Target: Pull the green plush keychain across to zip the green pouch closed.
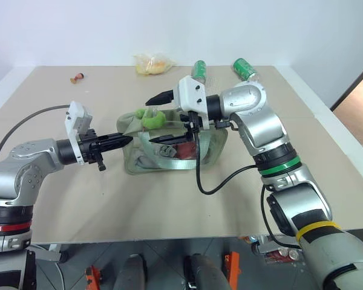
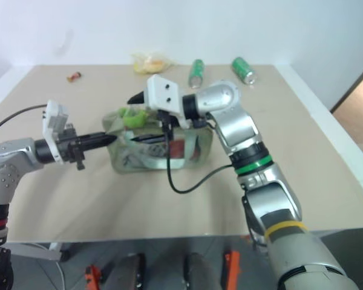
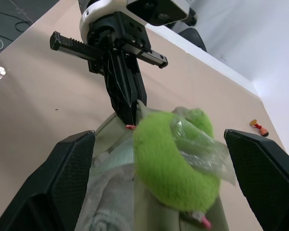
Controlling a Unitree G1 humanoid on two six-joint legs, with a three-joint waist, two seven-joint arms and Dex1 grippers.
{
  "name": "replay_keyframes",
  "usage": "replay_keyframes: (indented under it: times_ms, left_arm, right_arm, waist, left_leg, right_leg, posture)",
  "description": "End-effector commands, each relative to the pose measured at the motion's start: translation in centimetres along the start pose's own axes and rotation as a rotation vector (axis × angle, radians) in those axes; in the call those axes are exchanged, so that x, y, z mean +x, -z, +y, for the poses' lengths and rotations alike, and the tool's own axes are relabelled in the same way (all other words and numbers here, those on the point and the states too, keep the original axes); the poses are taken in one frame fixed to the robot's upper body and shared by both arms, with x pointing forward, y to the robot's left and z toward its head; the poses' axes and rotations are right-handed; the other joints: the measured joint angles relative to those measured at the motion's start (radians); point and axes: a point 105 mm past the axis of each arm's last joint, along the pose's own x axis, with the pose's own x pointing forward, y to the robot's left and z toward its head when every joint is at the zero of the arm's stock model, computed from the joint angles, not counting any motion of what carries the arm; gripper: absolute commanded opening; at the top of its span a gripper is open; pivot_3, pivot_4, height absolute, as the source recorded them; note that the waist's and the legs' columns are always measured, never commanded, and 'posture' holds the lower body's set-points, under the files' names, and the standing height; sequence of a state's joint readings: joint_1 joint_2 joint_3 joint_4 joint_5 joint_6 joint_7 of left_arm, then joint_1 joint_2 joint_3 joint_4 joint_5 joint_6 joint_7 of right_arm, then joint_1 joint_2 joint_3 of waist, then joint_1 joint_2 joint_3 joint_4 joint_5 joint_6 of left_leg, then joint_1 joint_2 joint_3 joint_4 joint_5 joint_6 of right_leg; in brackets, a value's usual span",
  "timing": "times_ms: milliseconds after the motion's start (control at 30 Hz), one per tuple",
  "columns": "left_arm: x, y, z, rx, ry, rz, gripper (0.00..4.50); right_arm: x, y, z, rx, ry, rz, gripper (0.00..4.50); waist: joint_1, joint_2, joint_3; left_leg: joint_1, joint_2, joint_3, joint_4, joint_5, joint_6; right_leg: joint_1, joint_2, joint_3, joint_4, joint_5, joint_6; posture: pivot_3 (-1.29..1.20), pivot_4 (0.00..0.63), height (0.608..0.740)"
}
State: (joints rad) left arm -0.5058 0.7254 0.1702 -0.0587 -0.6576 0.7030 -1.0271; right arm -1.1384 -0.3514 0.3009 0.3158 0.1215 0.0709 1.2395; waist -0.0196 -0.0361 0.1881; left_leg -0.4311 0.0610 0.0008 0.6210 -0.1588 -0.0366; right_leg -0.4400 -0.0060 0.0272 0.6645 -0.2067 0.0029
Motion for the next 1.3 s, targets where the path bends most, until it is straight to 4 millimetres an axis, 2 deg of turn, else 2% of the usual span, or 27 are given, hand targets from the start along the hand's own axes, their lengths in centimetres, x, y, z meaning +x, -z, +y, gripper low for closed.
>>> replay_keyframes:
  times_ms: [33,367,567,700,833,933,1033,1300]
  left_arm:
    - [0.5,-0.4,-0.7,0.028,0.027,-0.001,0.0]
    - [0.5,-0.5,-0.7,0.028,0.024,-0.005,0.0]
    - [0.5,-0.6,-0.7,0.032,0.026,-0.008,0.0]
    - [0.6,-0.6,-0.8,0.031,0.029,-0.007,0.0]
    - [0.7,-0.6,-0.8,0.031,0.03,-0.004,0.0]
    - [0.6,-0.6,-0.8,0.03,0.031,-0.004,0.0]
    - [0.6,-0.6,-0.8,0.028,0.03,-0.002,0.0]
    - [0.8,-0.5,-0.8,0.023,0.035,-0.005,0.0]
  right_arm:
    - [-0.2,-1.2,-0.9,-0.06,0.021,-0.018,3.34]
    - [-0.2,-1.0,-0.9,-0.055,0.015,-0.018,0.04]
    - [-0.5,-1.0,-1.0,-0.056,0.021,-0.016,0.04]
    - [-1.7,-1.4,-2.4,-0.063,0.08,-0.007,0.04]
    - [-4.3,-2.2,-4.0,-0.078,0.14,0.002,0.04]
    - [-6.5,-2.0,-4.6,-0.099,0.168,0.05,0.04]
    - [-9.2,-1.0,-4.2,-0.119,0.162,0.153,0.04]
    - [-12.8,1.7,-2.1,-0.16,0.079,0.383,0.04]
  waist:
    - [0.0,0.0,0.0]
    - [0.0,0.0,0.0]
    - [0.0,0.0,0.0]
    - [0.0,0.0,0.0]
    - [0.001,0.0,0.0]
    - [0.001,0.0,0.0]
    - [0.002,0.0,0.0]
    - [0.001,0.0,0.0]
  left_leg:
    - [0.0,0.0,0.0,0.0,0.0,0.0]
    - [0.0,0.0,0.0,0.0,0.0,0.0]
    - [0.0,0.0,0.0,0.0,0.0,0.0]
    - [0.0,0.0,0.0,0.0,0.0,0.0]
    - [-0.001,0.0,0.0,0.0,0.0,0.0]
    - [-0.001,0.0,0.0,0.0,0.0,0.0]
    - [-0.001,-0.001,0.0,0.0,0.0,0.0]
    - [-0.001,-0.001,0.0,-0.001,0.0,0.0]
  right_leg:
    - [0.0,0.0,0.0,0.0,0.0,0.0]
    - [0.0,0.0,0.0,0.0,0.0,0.0]
    - [0.0,0.0,0.0,0.0,0.0,0.0]
    - [0.0,0.0,0.0,0.0,0.0,0.0]
    - [0.0,0.0,0.0,0.0,0.0,0.0]
    - [0.0,-0.001,0.0,-0.001,0.0,0.0]
    - [0.0,-0.001,-0.001,-0.001,-0.001,0.0]
    - [-0.001,-0.002,0.0,-0.001,-0.001,0.0]
  posture:
    - [0.0,0.15,0.74]
    - [0.0,0.15,0.74]
    - [0.0,0.15,0.74]
    - [0.0,0.15,0.74]
    - [0.0,0.15,0.74]
    - [0.0,0.15,0.74]
    - [0.0,0.15,0.74]
    - [0.0,0.15,0.74]
